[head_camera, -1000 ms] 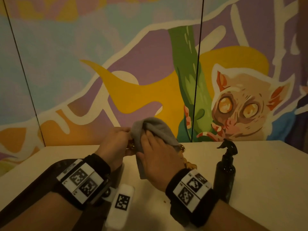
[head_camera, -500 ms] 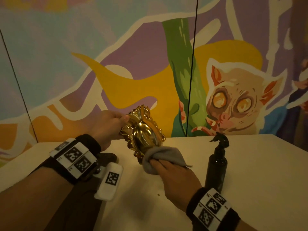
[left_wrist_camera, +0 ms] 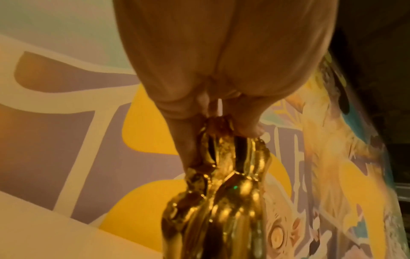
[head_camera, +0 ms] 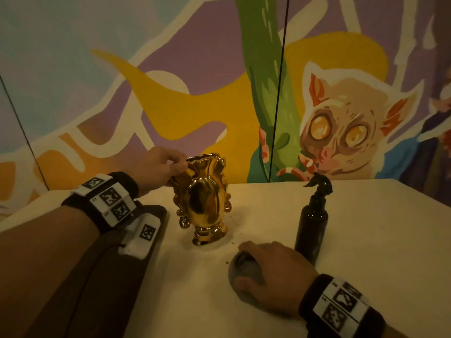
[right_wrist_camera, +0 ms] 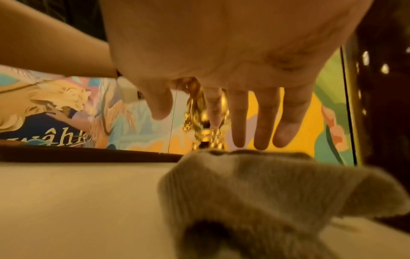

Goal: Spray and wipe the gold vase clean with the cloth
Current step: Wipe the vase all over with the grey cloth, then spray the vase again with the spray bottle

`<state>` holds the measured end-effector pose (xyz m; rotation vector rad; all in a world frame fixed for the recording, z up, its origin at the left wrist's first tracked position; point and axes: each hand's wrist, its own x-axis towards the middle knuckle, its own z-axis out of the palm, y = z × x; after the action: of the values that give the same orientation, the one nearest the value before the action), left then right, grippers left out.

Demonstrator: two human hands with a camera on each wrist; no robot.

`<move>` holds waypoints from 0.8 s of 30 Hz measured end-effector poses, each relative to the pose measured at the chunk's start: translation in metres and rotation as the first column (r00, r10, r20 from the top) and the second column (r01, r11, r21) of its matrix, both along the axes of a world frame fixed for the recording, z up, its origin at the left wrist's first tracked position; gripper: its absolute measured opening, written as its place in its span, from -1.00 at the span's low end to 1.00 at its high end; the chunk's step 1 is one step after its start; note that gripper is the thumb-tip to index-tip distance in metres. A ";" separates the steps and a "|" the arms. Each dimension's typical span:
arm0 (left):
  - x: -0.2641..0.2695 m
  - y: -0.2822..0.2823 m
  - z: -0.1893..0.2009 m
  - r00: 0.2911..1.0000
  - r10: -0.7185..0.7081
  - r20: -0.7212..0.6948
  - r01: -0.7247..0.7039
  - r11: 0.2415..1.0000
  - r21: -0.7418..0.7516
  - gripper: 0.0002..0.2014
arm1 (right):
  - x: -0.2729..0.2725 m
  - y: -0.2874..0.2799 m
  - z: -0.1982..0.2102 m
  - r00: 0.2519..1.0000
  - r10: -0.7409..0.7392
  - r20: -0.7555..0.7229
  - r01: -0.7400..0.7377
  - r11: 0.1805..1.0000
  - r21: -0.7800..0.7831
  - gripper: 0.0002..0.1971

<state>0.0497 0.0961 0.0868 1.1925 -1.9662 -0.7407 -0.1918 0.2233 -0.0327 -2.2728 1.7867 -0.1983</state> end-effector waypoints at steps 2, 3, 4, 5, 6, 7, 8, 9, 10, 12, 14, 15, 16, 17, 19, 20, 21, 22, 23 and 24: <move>-0.001 -0.004 -0.006 0.998 -0.045 0.049 0.046 0.999 -0.011 -0.79 | -0.001 0.007 0.009 0.997 -0.051 0.056 0.054 0.997 -0.058 -0.31; 0.001 -0.007 -0.009 0.995 -0.063 0.072 0.064 0.998 -0.012 -0.80 | -0.003 0.013 0.016 0.992 -0.075 0.104 0.085 0.992 -0.090 -0.39; 0.002 -0.010 -0.012 0.992 -0.082 0.093 0.083 0.996 -0.012 -0.81 | -0.007 0.019 0.023 0.982 -0.098 0.162 0.117 0.986 -0.115 -0.50; 0.003 -0.014 -0.015 0.988 -0.103 0.114 0.105 0.994 -0.010 -0.81 | -0.013 0.026 0.030 0.966 -0.119 0.230 0.152 0.979 -0.135 -0.63; 0.004 -0.017 -0.017 0.983 -0.124 0.133 0.126 0.992 -0.007 -0.81 | -0.021 0.032 0.038 0.946 -0.141 0.292 0.193 0.969 -0.156 -0.74; 0.005 -0.019 -0.017 0.980 -0.143 0.142 0.144 0.990 0.001 -0.81 | -0.031 0.038 0.045 0.927 -0.166 0.336 0.238 0.953 -0.187 -0.82; 0.005 -0.020 -0.017 0.977 -0.163 0.140 0.163 0.987 0.010 -0.80 | -0.043 0.043 0.052 0.909 -0.201 0.365 0.292 0.932 -0.215 -0.86; 0.005 -0.022 -0.017 0.975 -0.181 0.131 0.181 0.983 0.015 -0.79 | -0.056 0.047 0.058 0.890 -0.240 0.387 0.348 0.907 -0.238 -0.86; 0.005 -0.024 -0.016 0.972 -0.197 0.127 0.196 0.980 0.022 -0.78 | -0.068 0.050 0.063 0.871 -0.280 0.404 0.403 0.878 -0.259 -0.85; 0.004 -0.026 -0.015 0.969 -0.214 0.122 0.211 0.977 0.042 -0.83 | -0.092 0.049 0.069 0.830 -0.354 0.431 0.500 0.815 -0.294 -0.73; 0.001 -0.028 -0.013 0.967 -0.232 0.110 0.225 0.972 0.067 -0.85 | -0.110 0.040 0.068 0.781 -0.404 0.476 0.569 0.775 -0.274 -0.47; 0.000 -0.029 -0.013 0.964 -0.244 0.107 0.236 0.969 0.077 -0.86 | -0.115 0.034 0.067 0.758 -0.412 0.506 0.582 0.778 -0.237 -0.32; -0.001 -0.029 -0.012 0.961 -0.254 0.111 0.246 0.966 0.083 -0.85 | -0.119 0.025 0.064 0.738 -0.409 0.536 0.575 0.797 -0.183 -0.18; -0.002 -0.029 -0.010 0.957 -0.263 0.120 0.254 0.964 0.082 -0.83 | -0.121 0.017 0.061 0.725 -0.392 0.567 0.547 0.827 -0.128 -0.08; -0.001 -0.030 -0.008 0.951 -0.268 0.157 0.261 0.963 0.064 -0.80 | -0.119 0.001 0.053 0.716 -0.338 0.610 0.455 0.890 -0.041 -0.02; -0.001 -0.029 -0.007 0.946 -0.257 0.196 0.253 0.966 0.048 -0.82 | -0.118 -0.005 0.050 0.719 -0.308 0.623 0.407 0.913 -0.018 -0.04; 0.000 -0.028 -0.006 0.942 -0.234 0.240 0.234 0.972 0.029 -0.83 | -0.115 -0.010 0.048 0.727 -0.285 0.624 0.369 0.930 -0.005 -0.08; 0.001 -0.028 -0.006 0.936 -0.211 0.283 0.219 0.976 0.004 -0.83 | -0.112 -0.014 0.045 0.740 -0.267 0.617 0.342 0.940 -0.003 -0.11; 0.002 -0.028 -0.006 0.927 -0.187 0.326 0.205 0.978 -0.021 -0.83 | -0.109 -0.017 0.043 0.753 -0.250 0.608 0.320 0.948 -0.006 -0.13; 0.004 -0.027 -0.006 0.915 -0.166 0.367 0.196 0.979 -0.046 -0.83 | -0.107 -0.020 0.042 0.762 -0.232 0.605 0.302 0.953 -0.015 -0.14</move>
<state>0.0533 0.0688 0.0805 1.1713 -2.4150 -0.5507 -0.2992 0.2030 0.0093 -1.7065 1.7464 -0.9780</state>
